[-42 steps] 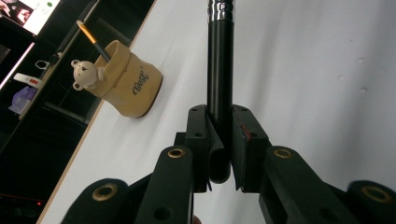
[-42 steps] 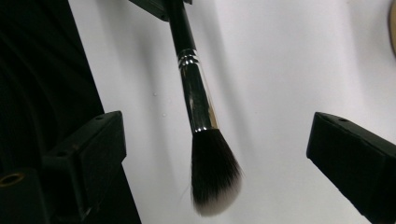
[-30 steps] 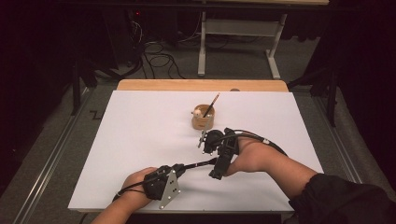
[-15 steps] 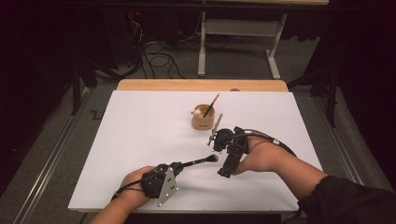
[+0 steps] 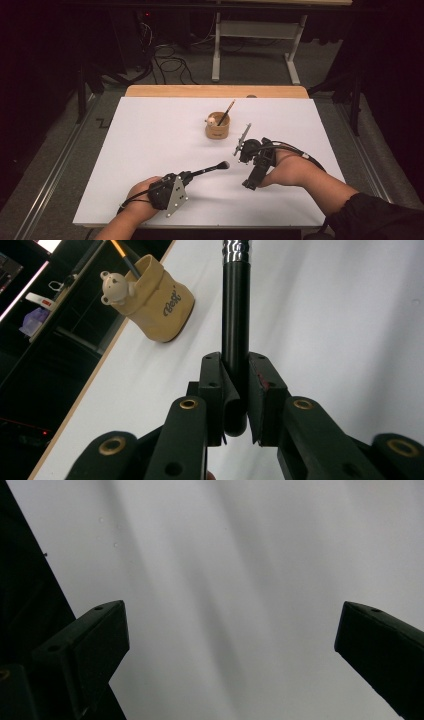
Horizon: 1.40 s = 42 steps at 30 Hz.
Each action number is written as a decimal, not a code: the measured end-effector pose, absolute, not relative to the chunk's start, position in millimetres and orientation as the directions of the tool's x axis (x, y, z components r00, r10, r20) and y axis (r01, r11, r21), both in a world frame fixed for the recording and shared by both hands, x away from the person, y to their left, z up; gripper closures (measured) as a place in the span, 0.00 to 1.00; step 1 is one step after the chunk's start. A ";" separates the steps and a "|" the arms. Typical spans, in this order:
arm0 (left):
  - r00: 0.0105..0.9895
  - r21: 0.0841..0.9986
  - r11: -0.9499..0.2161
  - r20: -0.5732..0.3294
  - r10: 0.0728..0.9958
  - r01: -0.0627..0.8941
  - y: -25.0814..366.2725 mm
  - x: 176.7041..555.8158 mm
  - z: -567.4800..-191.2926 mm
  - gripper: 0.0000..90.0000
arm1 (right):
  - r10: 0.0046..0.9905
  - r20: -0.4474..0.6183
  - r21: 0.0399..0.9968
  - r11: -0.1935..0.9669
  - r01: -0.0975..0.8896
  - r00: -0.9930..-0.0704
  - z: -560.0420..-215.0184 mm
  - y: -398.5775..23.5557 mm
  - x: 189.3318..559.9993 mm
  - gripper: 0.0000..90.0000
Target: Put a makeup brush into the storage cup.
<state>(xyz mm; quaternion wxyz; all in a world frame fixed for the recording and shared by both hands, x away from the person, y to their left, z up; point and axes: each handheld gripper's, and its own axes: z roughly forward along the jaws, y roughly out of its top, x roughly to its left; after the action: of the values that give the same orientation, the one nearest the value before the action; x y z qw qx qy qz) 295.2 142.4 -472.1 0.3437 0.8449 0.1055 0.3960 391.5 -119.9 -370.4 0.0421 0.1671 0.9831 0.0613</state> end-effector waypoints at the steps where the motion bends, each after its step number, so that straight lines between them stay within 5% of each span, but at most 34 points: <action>1: 0.664 0.664 -0.742 0.595 0.453 -0.090 143.5 295.8 -471.7 0.88 | 0.336 -0.063 0.131 0.936 0.326 -0.940 -372.1 -121.4 391.9 0.02; 17: 0.666 0.678 -0.733 0.570 0.481 -0.050 149.8 301.2 -473.3 0.88 | 0.396 -0.083 0.152 0.912 0.381 -0.915 -411.6 -146.5 394.5 0.02; 42: 0.677 0.814 -0.565 0.342 0.652 0.133 170.4 318.3 -474.5 0.88 | 0.612 -0.075 0.446 0.727 0.523 -0.787 -449.7 -185.6 391.6 0.02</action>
<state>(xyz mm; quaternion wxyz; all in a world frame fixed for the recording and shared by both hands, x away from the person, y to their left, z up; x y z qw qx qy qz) 318.3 170.4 -474.5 0.4008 0.8234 0.2382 0.3236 391.6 -185.6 -449.7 0.1088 0.3074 0.9228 0.2054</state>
